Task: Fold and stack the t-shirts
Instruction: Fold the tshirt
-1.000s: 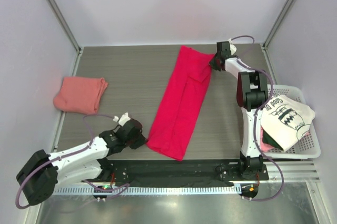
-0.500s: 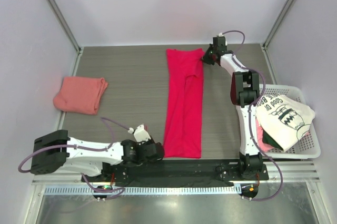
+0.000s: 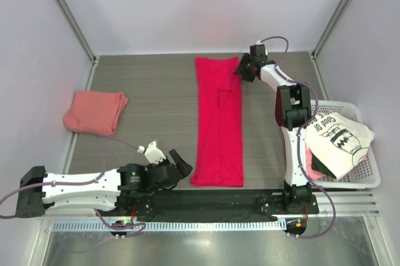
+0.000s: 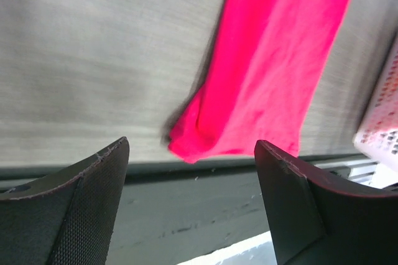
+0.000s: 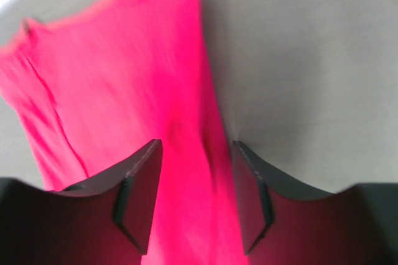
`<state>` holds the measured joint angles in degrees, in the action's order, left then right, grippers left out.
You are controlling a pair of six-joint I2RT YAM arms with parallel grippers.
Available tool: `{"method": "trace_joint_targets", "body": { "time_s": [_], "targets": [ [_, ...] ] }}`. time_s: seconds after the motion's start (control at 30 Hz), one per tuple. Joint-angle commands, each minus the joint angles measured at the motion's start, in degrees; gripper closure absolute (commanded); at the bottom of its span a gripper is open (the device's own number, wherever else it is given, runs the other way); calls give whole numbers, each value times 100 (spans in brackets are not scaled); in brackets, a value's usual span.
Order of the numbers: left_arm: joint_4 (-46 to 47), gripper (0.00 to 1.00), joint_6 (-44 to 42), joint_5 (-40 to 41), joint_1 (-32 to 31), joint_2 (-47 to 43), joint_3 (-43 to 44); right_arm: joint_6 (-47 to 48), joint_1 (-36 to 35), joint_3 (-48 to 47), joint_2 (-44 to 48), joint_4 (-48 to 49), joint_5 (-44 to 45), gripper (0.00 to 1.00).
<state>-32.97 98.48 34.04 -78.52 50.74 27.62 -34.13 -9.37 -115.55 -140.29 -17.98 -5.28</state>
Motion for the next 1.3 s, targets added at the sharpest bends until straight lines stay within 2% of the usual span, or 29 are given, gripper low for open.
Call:
{"method": "trace_joint_targets", "body": {
  "time_s": [0.0,0.07,0.1,0.17,0.2,0.27,0.3,0.33,0.4,0.53,0.57,0.7,0.93,1.13,1.23,1.27],
  "targets": [
    [106,18,-996,147,467,-389,-72,284,-65,1125,1438,-391,185,44],
    [395,19,-1277,33,653,-468,-81,267,-100,1848,2020,-312,194,39],
    [510,19,-1539,-98,819,-477,-81,266,-118,2556,2354,-286,185,39],
    [791,19,-1787,-248,1022,-416,-37,258,-197,3307,3303,-259,168,39],
    [931,19,-2093,-423,1310,-285,59,249,-354,4033,3611,-276,185,39],
    [1134,21,-2428,-748,1689,-74,138,152,-626,4766,4569,-303,473,41],
    [1448,22,-2621,-959,2143,205,226,117,-880,5387,4850,-346,510,42],
    [1591,23,-2928,-1396,2357,373,270,-5,-1031,5689,5175,-469,806,43],
    [1976,26,-3184,-1759,2874,934,437,-163,-1373,6574,6028,-513,923,47],
    [2330,29,-3834,-2365,3325,2049,1243,-682,-1725,7712,7180,-793,844,52],
    [2348,33,-3914,-2445,3421,2245,1403,-831,-1822,8036,7635,-873,896,52],
    [2602,41,-4082,-2780,3537,3089,1966,-1279,-2332,8591,8585,-1172,976,51],
    [3016,54,-4082,-3043,3721,4127,2353,-1746,-3027,9014,9352,-1691,941,55],
    [3060,59,-4082,-3114,3827,4787,2678,-1808,-3282,9102,9582,-1884,730,57],
    [3042,67,-4152,-3254,3870,5137,2924,-1808,-3413,9129,9476,-1885,642,58],
    [3025,73,-4161,-3281,3914,5234,2968,-1799,-3449,9129,9415,-1885,625,58]
  ]
}}
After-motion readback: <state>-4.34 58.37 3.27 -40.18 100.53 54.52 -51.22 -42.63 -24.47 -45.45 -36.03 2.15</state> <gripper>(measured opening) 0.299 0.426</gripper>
